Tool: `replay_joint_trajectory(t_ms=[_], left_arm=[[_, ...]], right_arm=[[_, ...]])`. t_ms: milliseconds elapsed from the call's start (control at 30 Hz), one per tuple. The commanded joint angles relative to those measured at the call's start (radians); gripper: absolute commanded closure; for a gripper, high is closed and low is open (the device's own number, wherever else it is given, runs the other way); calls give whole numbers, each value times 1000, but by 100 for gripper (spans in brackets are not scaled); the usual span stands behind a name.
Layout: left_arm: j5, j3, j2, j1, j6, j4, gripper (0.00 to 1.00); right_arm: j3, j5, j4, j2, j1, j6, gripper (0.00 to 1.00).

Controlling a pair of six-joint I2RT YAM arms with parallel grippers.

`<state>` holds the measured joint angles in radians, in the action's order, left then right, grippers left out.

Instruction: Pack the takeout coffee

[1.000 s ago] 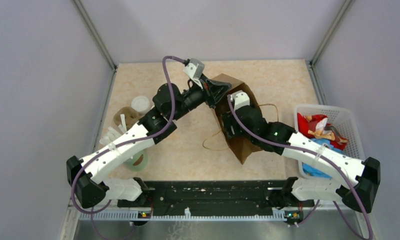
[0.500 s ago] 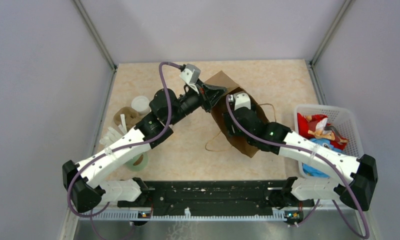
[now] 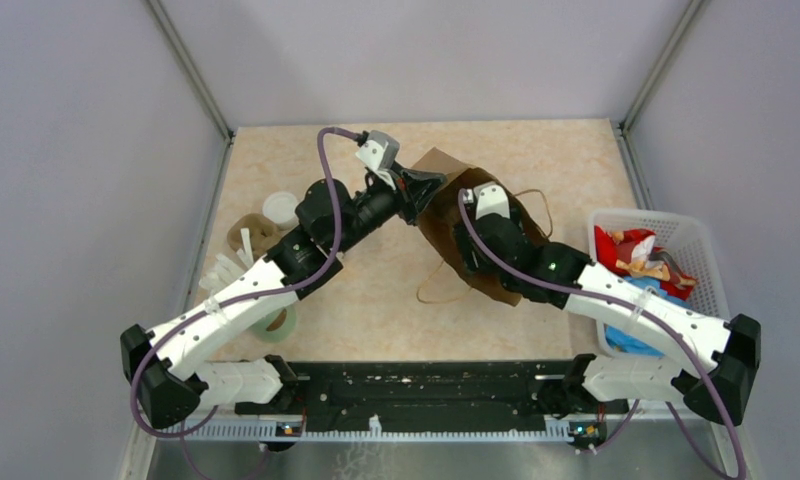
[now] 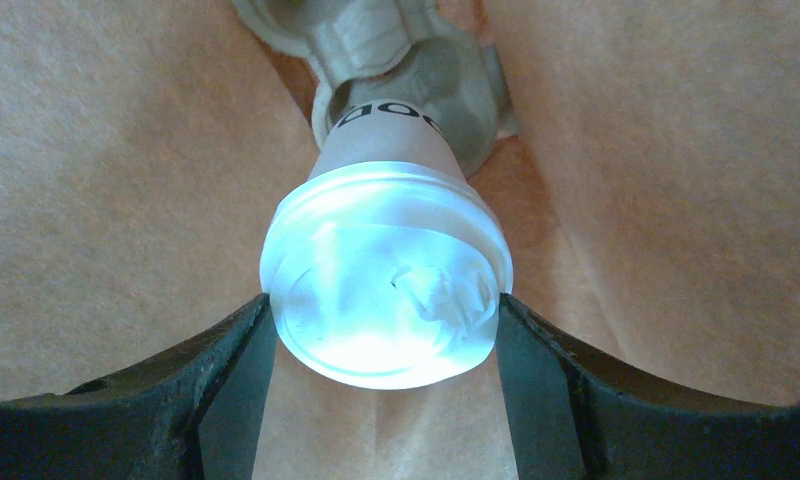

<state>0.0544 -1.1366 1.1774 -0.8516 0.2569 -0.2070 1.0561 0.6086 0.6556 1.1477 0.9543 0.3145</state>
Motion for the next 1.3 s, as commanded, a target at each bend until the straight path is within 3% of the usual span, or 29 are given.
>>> replay_joint_trajectory(t_ms=[0, 233, 400, 733, 1267], left_arm=[[-8, 1, -26, -4, -28, -33, 100], [10, 0, -26, -4, -34, -37, 100], [-4, 11, -23, -4, -39, -32, 100], [-181, -8, -19, -6, -71, 92, 100], [8, -3, -18, -6, -290, 2, 100]], right_arm=[[21, 20, -24, -47, 0, -39, 49], [9, 32, -108, -6, -14, -57, 48], [-9, -59, -176, 35, -11, -42, 49], [-1, -103, -207, 75, -7, -1, 49], [29, -84, -133, 59, -9, -69, 49]])
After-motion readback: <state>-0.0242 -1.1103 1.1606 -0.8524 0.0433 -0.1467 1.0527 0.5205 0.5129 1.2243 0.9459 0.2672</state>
